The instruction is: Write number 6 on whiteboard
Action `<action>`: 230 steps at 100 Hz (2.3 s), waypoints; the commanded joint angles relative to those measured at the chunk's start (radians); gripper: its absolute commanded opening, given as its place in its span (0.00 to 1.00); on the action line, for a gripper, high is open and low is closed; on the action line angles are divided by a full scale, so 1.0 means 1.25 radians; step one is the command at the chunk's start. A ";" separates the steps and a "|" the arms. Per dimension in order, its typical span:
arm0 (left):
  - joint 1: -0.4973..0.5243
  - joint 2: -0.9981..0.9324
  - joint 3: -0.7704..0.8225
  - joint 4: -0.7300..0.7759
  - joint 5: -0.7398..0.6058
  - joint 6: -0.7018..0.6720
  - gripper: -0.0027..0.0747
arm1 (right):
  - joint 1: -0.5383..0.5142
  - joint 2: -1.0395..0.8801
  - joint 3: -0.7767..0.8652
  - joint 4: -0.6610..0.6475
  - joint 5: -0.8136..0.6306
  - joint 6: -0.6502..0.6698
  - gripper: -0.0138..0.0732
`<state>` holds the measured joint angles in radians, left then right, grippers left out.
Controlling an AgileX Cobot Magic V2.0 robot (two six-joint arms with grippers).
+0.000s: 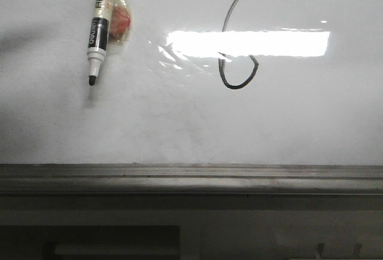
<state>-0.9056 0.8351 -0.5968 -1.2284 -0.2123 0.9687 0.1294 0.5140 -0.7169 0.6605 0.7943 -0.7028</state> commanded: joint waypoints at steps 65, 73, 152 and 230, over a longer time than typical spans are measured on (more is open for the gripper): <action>0.001 -0.409 0.209 0.039 0.098 0.126 0.01 | -0.005 -0.317 0.213 0.144 -0.273 -0.113 0.11; 0.001 -0.479 0.255 0.046 0.089 0.126 0.01 | -0.005 -0.391 0.280 0.144 -0.290 -0.113 0.10; -0.002 -0.692 0.349 -0.019 0.006 0.126 0.01 | -0.002 -0.421 0.371 0.177 -0.320 -0.113 0.11; 0.049 -0.656 0.363 0.358 0.002 -0.019 0.01 | -0.002 -0.421 0.371 0.177 -0.320 -0.113 0.11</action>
<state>-0.8858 -0.0041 -0.1283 -0.9858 -0.1754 1.0651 0.1294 -0.0125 -0.2297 0.8558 0.4566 -0.8360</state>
